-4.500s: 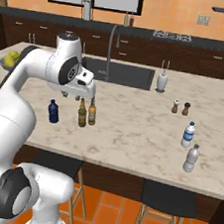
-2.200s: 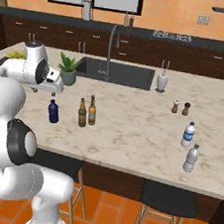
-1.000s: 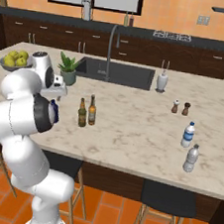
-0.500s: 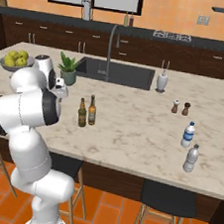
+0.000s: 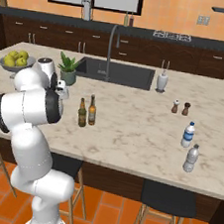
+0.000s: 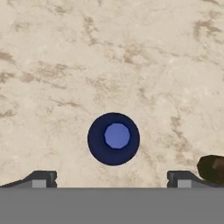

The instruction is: Move the plastic bottles in the middle to the plastics group, and the glass bottles in the middle to the glass group.

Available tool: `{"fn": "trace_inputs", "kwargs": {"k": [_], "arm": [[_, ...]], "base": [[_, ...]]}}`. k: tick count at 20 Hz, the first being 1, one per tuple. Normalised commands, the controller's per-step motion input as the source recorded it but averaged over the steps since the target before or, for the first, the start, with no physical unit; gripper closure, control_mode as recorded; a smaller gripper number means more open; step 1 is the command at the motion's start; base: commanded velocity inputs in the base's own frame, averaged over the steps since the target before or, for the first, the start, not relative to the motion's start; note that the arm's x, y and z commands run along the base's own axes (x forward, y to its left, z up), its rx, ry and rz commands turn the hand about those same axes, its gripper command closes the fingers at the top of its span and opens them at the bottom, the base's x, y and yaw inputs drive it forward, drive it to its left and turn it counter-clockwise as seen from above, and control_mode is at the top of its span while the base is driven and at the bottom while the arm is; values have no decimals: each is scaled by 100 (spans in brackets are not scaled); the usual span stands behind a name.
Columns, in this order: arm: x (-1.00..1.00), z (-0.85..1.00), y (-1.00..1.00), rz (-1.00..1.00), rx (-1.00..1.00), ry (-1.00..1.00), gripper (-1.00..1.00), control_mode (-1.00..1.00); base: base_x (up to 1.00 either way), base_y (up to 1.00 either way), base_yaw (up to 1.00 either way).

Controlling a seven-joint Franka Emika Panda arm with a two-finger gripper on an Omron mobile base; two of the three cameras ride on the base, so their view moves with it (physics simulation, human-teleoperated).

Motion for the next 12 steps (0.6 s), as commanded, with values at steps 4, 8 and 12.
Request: {"fn": "trace_inputs", "kwargs": {"k": [4, 8, 12], "arm": [[19, -8, 0, 1, 3, -1, -100, -100], [1, -9, 0, 0, 0, 0, -100, -100], [0, -20, 3, 3, 0, 0, -100, -100]], "base": [[0, 0, 0], [0, 0, 0], [0, 0, 0]]}}
